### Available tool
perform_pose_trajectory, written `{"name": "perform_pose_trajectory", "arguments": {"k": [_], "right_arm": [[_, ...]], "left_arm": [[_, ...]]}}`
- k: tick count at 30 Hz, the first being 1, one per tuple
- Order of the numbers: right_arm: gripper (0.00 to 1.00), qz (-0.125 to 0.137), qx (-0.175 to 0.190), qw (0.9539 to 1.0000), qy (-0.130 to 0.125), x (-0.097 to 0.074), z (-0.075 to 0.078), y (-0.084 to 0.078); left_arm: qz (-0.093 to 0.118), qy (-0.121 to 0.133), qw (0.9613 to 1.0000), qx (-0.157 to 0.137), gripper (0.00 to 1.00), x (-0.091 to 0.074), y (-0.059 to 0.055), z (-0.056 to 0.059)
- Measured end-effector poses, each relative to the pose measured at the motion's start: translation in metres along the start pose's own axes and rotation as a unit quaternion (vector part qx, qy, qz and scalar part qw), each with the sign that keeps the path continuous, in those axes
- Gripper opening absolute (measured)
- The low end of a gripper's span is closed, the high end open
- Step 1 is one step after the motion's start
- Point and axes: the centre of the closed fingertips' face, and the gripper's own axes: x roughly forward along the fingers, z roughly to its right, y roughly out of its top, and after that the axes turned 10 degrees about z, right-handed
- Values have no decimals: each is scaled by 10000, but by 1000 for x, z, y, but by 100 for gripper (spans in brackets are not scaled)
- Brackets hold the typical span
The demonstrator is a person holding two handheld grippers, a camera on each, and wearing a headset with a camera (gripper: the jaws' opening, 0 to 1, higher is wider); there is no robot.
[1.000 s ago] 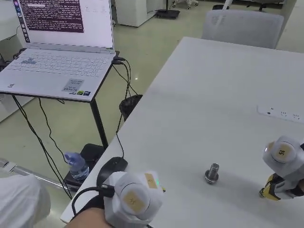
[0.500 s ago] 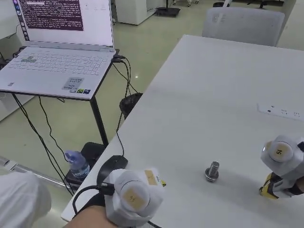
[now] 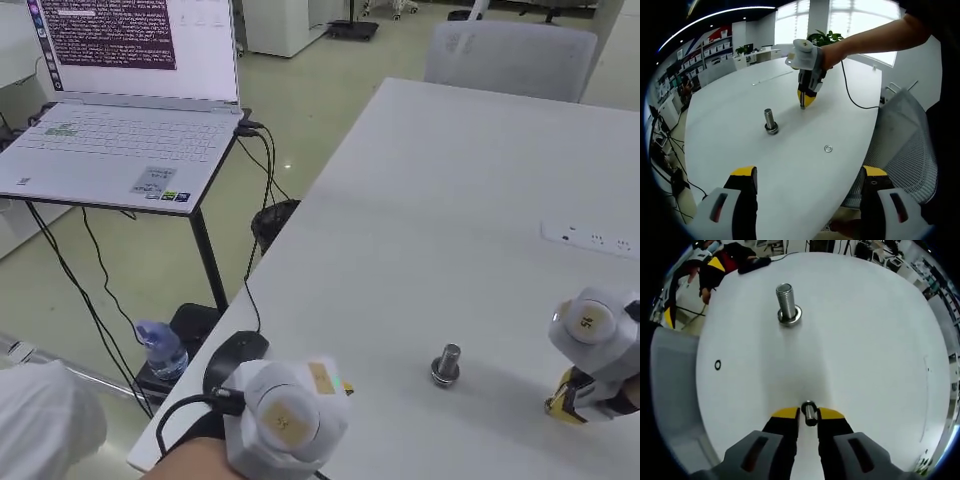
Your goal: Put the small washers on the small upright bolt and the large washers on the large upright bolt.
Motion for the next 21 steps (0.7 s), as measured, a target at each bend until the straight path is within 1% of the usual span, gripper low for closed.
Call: {"name": "perform_pose_trajectory", "arguments": {"k": [5,11,12,15,17,20,21], "right_arm": [[21,100,19,9999,-6,-3,3,5],[26,193,-53,9998,-17,-7,5,12],[27,196,-60,9998,-18,-7,5,12],[28,192,-96,9998,-7,-6,6,13],[29,269,-160,9995,17,-8,2,18],[29,310,-232,9992,24,-7,-1,21],[29,356,-309,9989,21,-9,-1,25]], "left_arm": [[-42,-12,10000,23,85,-1,-2,1],[-107,-50,9999,22,83,-1,-4,2],[-122,-60,9999,17,82,0,-3,2],[-82,-67,9999,46,82,0,0,3],[-63,-58,9999,58,82,0,2,2],[-94,-58,9999,67,82,0,0,2],[-102,-59,9999,68,81,0,0,3]]}}
